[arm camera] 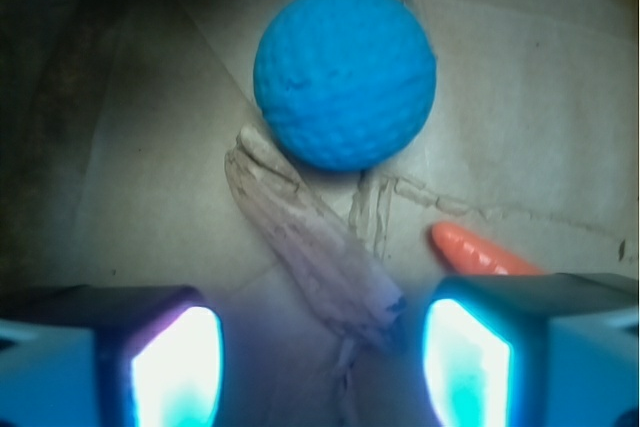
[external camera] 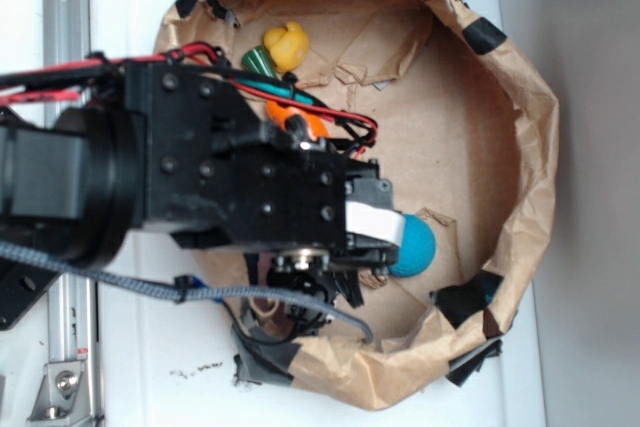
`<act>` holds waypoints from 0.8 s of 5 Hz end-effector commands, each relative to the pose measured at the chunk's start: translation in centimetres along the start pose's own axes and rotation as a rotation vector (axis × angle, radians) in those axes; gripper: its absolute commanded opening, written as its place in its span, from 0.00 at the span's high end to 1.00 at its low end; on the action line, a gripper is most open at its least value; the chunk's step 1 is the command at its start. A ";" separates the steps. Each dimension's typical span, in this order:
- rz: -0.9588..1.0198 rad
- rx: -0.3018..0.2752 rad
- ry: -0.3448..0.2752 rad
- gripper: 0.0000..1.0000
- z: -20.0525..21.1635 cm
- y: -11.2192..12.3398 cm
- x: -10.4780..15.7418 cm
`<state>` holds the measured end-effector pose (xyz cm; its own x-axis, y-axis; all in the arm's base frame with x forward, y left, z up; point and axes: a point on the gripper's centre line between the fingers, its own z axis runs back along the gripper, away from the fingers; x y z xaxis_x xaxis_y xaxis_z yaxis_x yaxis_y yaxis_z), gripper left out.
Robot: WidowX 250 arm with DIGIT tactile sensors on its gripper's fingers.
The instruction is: Grab the wood chip.
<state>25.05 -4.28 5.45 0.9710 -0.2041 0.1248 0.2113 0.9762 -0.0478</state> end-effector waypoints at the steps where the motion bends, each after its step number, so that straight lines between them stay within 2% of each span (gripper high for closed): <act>1: -0.029 0.030 -0.027 0.00 0.3 -1.4 -0.6; 3: -0.010 0.034 0.010 0.00 -1.2 -0.4 -1.9; 4: 0.019 0.050 0.020 0.00 -1.0 0.3 -1.2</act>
<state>23.59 -3.73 3.76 0.9778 -0.2000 0.0631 0.2005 0.9797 -0.0023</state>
